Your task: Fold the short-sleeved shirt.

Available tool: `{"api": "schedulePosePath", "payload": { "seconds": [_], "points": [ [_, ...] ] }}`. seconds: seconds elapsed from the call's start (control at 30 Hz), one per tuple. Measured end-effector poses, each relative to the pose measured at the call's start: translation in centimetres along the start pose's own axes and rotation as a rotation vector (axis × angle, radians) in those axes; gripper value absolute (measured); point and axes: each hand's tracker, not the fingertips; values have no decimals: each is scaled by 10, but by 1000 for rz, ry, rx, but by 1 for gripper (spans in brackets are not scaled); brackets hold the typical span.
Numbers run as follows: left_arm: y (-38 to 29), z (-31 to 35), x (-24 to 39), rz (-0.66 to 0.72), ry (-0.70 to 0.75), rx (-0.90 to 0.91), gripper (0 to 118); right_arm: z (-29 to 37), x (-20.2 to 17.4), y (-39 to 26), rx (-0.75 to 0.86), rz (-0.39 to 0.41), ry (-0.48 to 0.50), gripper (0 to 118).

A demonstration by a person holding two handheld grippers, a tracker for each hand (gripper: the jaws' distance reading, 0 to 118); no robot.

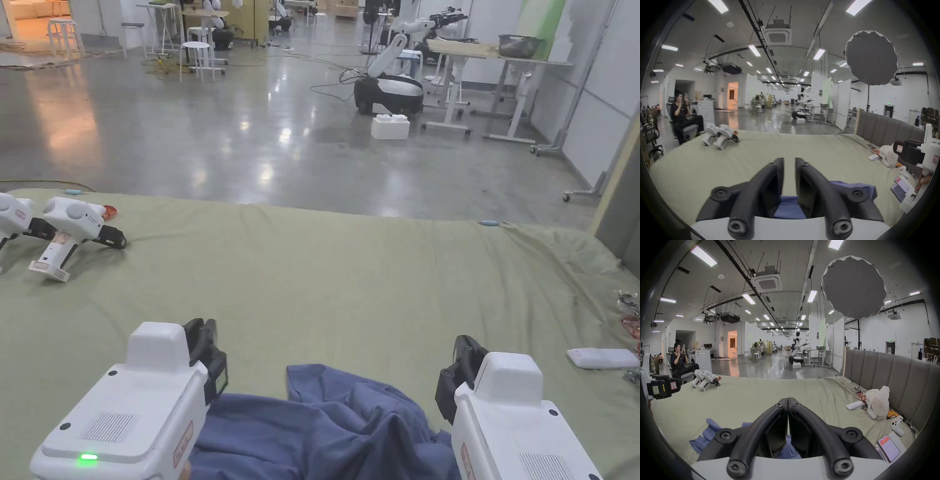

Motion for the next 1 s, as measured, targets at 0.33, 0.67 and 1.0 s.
{"api": "schedulePosePath", "payload": {
  "seconds": [0.33,0.67,1.0],
  "points": [
    [-24,-16,-56,72,70,-202,0,-10,-16,3,-1,-7,38,0],
    [-73,-140,-103,130,-11,-542,1,-22,-2,-19,-90,21,20,0],
    [-110,-240,-105,219,11,-776,71,-32,28,-36,-173,50,-46,0]
  ]
}}
